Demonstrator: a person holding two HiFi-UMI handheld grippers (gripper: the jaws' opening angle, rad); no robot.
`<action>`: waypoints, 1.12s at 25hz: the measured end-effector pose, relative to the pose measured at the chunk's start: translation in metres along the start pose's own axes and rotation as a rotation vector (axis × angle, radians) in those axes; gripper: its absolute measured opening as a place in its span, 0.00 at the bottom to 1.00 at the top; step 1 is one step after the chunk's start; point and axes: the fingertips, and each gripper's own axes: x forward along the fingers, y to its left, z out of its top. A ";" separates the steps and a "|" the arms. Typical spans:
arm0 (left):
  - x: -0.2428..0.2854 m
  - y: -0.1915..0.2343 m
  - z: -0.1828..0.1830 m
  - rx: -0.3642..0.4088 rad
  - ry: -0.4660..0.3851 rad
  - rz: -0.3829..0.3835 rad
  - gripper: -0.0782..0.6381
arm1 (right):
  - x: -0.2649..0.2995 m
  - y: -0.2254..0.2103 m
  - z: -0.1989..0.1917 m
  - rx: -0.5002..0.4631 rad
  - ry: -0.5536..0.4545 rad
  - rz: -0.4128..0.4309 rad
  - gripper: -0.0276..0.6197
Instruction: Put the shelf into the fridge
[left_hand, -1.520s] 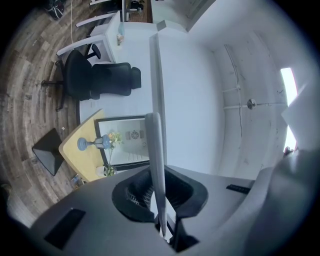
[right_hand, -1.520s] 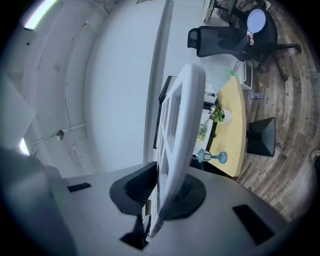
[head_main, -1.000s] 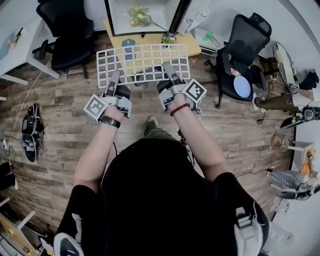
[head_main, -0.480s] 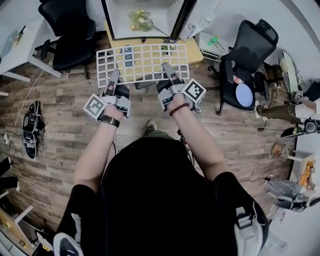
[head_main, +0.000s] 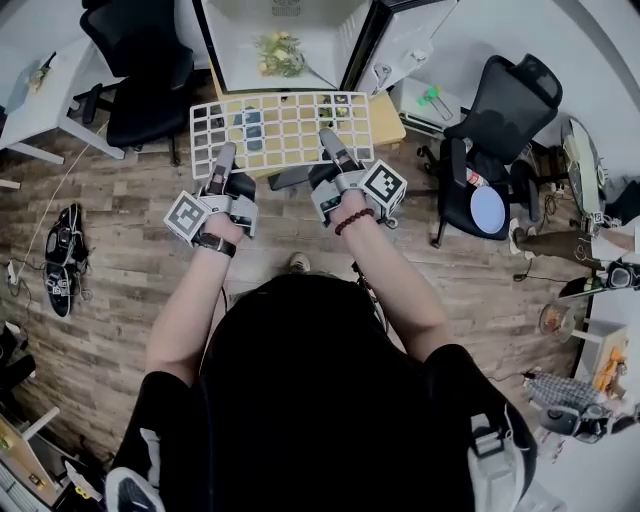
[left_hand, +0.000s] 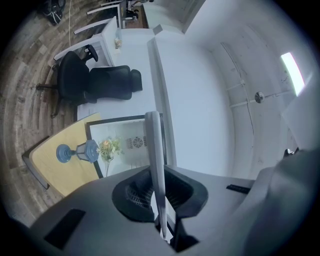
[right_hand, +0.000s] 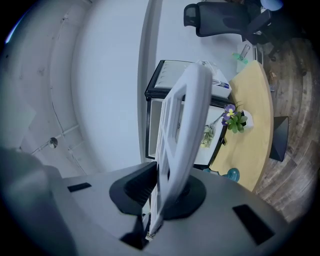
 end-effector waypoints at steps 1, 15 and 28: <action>0.003 0.001 0.000 0.000 -0.003 0.000 0.15 | 0.003 -0.001 0.002 -0.002 0.004 0.003 0.11; 0.042 0.011 0.007 0.001 -0.002 0.000 0.15 | 0.034 -0.008 0.028 0.013 0.011 0.020 0.11; 0.093 0.026 0.038 -0.040 0.051 -0.019 0.15 | 0.078 -0.010 0.043 -0.004 -0.036 -0.005 0.11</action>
